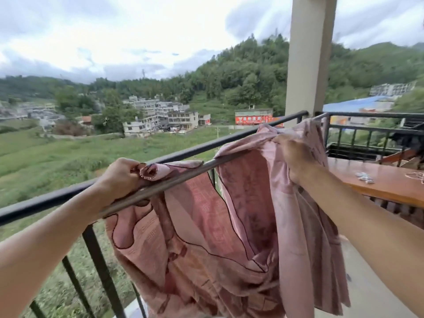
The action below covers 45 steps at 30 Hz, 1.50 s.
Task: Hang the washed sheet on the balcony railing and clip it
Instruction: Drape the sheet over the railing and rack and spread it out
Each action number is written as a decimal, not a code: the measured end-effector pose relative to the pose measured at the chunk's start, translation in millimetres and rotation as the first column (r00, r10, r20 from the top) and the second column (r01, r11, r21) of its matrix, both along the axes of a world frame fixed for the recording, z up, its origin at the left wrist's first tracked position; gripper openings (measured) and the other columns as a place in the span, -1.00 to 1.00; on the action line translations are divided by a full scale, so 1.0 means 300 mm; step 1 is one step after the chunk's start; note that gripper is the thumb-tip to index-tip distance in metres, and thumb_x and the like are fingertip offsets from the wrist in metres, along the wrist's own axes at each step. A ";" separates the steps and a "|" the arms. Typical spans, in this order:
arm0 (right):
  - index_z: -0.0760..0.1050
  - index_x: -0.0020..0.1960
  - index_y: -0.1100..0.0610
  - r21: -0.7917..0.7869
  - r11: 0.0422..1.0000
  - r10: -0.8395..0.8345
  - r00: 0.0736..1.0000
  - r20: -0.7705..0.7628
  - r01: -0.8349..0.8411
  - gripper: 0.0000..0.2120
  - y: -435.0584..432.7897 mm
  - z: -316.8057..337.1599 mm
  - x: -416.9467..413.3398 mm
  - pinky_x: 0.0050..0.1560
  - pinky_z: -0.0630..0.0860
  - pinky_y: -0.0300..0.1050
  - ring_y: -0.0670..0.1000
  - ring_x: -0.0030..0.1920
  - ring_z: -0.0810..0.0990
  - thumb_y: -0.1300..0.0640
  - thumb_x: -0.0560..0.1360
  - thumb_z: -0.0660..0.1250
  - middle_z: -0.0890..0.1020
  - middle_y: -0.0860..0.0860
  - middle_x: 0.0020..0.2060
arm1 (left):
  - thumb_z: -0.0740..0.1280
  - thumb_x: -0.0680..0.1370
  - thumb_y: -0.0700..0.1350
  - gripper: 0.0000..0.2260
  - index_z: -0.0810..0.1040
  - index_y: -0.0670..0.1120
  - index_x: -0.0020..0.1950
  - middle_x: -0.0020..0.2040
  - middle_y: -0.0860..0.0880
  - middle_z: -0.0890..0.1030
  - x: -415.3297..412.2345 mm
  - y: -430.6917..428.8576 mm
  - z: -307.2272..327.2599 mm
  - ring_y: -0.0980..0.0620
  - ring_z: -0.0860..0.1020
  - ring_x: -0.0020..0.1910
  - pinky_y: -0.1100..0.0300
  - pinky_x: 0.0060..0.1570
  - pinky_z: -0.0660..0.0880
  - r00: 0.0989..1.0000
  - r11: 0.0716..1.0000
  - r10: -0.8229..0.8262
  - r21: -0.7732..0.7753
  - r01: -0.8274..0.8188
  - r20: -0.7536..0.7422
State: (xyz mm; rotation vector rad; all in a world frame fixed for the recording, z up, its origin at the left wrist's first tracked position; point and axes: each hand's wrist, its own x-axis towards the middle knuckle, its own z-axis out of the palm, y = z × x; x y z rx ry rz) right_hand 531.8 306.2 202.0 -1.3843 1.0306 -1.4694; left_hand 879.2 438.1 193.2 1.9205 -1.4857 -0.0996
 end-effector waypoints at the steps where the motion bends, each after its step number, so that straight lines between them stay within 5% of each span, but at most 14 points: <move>1: 0.51 -0.18 0.06 -0.048 0.999 0.021 0.998 0.054 -0.018 -0.83 0.048 0.027 0.027 -0.31 0.44 -0.35 -0.11 -0.30 0.51 0.25 0.53 0.23 0.53 -0.07 -0.33 | 0.49 0.40 -0.11 -0.84 0.60 -0.11 -0.35 -0.50 0.00 0.56 0.016 -0.005 0.012 0.00 0.47 -0.45 0.22 -0.47 0.43 1.000 1.000 0.014 -0.011 -0.014 0.001; 4: 0.55 -0.27 0.07 -0.119 0.990 0.089 0.987 0.136 -0.072 -0.70 0.158 0.038 0.082 -0.22 0.41 -0.35 -0.27 -0.41 0.52 0.35 0.51 0.18 0.57 -0.15 -0.46 | 0.36 0.49 -0.19 -0.78 0.57 -0.08 -0.37 -0.50 0.00 0.52 0.064 -0.054 0.032 0.03 0.44 -0.47 0.28 -0.54 0.34 0.999 0.989 0.032 0.147 -0.031 -0.005; 8: 0.59 -0.32 0.11 -0.009 0.996 0.091 0.991 0.096 -0.090 -0.71 0.197 -0.081 0.077 -0.25 0.48 -0.22 -0.06 -0.37 0.55 0.33 0.49 0.22 0.61 -0.09 -0.48 | 0.23 0.60 -0.05 -0.69 0.53 -0.14 -0.30 -0.30 -0.08 0.55 0.046 -0.158 0.017 -0.04 0.49 -0.27 0.15 -0.24 0.38 0.981 0.904 -0.188 0.401 0.150 0.054; 11: 0.60 -0.34 0.12 0.072 0.997 -0.015 0.988 0.153 0.004 -0.73 0.219 -0.158 0.022 -0.31 0.49 -0.29 -0.08 -0.41 0.58 0.29 0.48 0.27 0.61 -0.07 -0.51 | 0.29 0.56 0.10 -0.71 0.54 -0.13 0.02 -0.08 -0.08 0.56 -0.059 -0.222 0.000 -0.08 0.52 -0.07 0.13 -0.15 0.40 0.927 0.903 -0.317 0.365 0.229 0.203; 14: 0.59 -0.22 0.16 0.134 0.990 -0.072 0.981 0.179 0.048 -0.89 0.226 -0.181 -0.024 -0.24 0.49 -0.20 0.01 -0.34 0.61 0.24 0.45 0.33 0.62 -0.01 -0.48 | 0.41 0.41 0.20 -0.35 0.30 0.01 0.41 0.22 -0.08 0.52 -0.147 -0.329 -0.054 -0.11 0.51 0.18 0.07 0.02 0.45 0.851 0.930 -0.334 0.288 0.228 0.406; 16: 0.58 -0.28 0.17 0.108 0.994 -0.027 0.987 0.160 0.010 -0.82 0.257 -0.169 -0.053 -0.30 0.49 -0.24 0.02 -0.38 0.60 0.27 0.47 0.28 0.62 0.02 -0.49 | 0.38 0.45 0.14 -0.34 0.20 0.08 0.48 0.29 -0.09 0.47 -0.172 -0.380 -0.088 -0.12 0.49 0.24 0.04 0.03 0.46 0.830 0.959 -0.274 0.208 0.194 0.487; 18: 0.62 -0.40 0.14 0.071 0.996 0.051 0.987 0.155 -0.062 -0.67 0.302 -0.169 -0.096 -0.27 0.51 -0.22 0.04 -0.39 0.60 0.29 0.48 0.24 0.61 0.04 -0.50 | 0.30 0.51 0.00 -0.61 0.42 0.11 0.34 0.17 -0.07 0.56 -0.190 -0.416 -0.127 -0.12 0.56 0.13 0.05 -0.06 0.50 0.838 0.978 -0.202 0.064 0.198 0.507; 21: 0.59 -0.55 0.11 0.050 0.996 0.074 0.995 0.062 -0.077 -0.48 0.342 -0.195 -0.141 -0.49 0.46 -0.36 -0.07 -0.54 0.57 0.36 0.52 0.16 0.57 0.01 -0.58 | 0.32 0.45 -0.13 -0.87 0.61 -0.01 -0.04 -0.10 -0.06 0.63 -0.187 -0.454 -0.166 -0.15 0.60 -0.08 0.05 -0.21 0.53 0.855 0.961 -0.170 -0.110 0.254 0.490; 25: 0.58 -0.22 0.40 0.178 0.976 0.151 0.979 -0.134 -0.127 -0.78 0.282 -0.310 -0.190 -0.26 0.46 -0.13 0.13 -0.29 0.56 0.21 0.43 0.32 0.60 0.23 -0.31 | 0.38 0.41 -0.19 -0.99 0.57 -0.10 -0.19 -0.19 -0.10 0.63 -0.141 -0.436 -0.172 -0.18 0.58 -0.20 0.04 -0.29 0.48 0.837 0.919 -0.202 -0.198 0.342 0.508; 27: 0.47 -0.11 0.46 0.283 0.951 0.217 0.919 -0.330 -0.123 -0.59 0.224 -0.405 -0.192 -0.17 0.31 0.03 0.14 -0.22 0.44 0.08 0.33 0.39 0.52 0.22 -0.24 | 0.35 0.39 -0.25 -0.94 0.57 -0.14 -0.17 -0.20 -0.13 0.63 -0.124 -0.405 -0.173 -0.20 0.58 -0.20 0.02 -0.28 0.49 0.841 0.916 -0.184 -0.222 0.334 0.508; 32: 0.54 -0.17 0.23 0.348 0.925 0.353 0.677 -0.646 -0.151 -0.85 0.144 -0.599 -0.053 -0.33 0.30 -0.17 -0.01 -0.31 0.41 0.18 0.53 0.32 0.45 0.04 -0.35 | 0.29 0.37 -0.22 -0.88 0.59 -0.19 -0.15 -0.21 -0.16 0.63 -0.097 -0.246 -0.184 -0.20 0.58 -0.25 0.07 -0.31 0.43 0.831 0.901 -0.130 -0.286 0.327 0.541; 37: 0.52 -0.17 -0.03 0.359 0.901 0.429 0.381 -0.819 -0.244 -0.92 0.102 -0.665 0.158 -0.25 0.49 -0.12 0.04 -0.15 0.62 0.00 0.36 0.35 0.60 -0.05 -0.21 | 0.27 0.29 -0.31 -0.89 0.55 -0.19 -0.26 -0.26 -0.12 0.61 -0.055 -0.046 -0.195 -0.18 0.58 -0.28 0.05 -0.34 0.49 0.804 0.935 -0.084 -0.231 0.267 0.589; 41: 0.34 0.40 0.00 0.138 0.885 0.384 0.528 -0.757 -0.445 -0.27 0.197 -0.597 0.356 0.23 0.48 -0.07 -0.04 0.20 0.52 -0.16 0.30 0.49 0.52 -0.02 0.23 | 0.20 0.31 -0.23 -0.88 0.52 -0.16 -0.35 -0.34 -0.04 0.56 -0.024 0.182 -0.221 -0.09 0.55 -0.36 0.19 -0.39 0.43 0.785 0.938 -0.088 -0.214 0.272 0.613; 45: 0.24 0.45 -0.05 -0.195 0.875 0.223 0.726 -0.651 -0.444 -0.23 0.307 -0.490 0.537 0.24 0.46 0.02 0.01 0.24 0.47 -0.17 0.33 0.48 0.44 0.01 0.27 | 0.15 0.45 -0.07 -0.70 0.64 -0.17 -0.23 -0.27 -0.03 0.62 0.054 0.345 -0.240 -0.06 0.58 -0.29 0.05 -0.31 0.56 0.779 0.959 -0.043 -0.194 0.208 0.626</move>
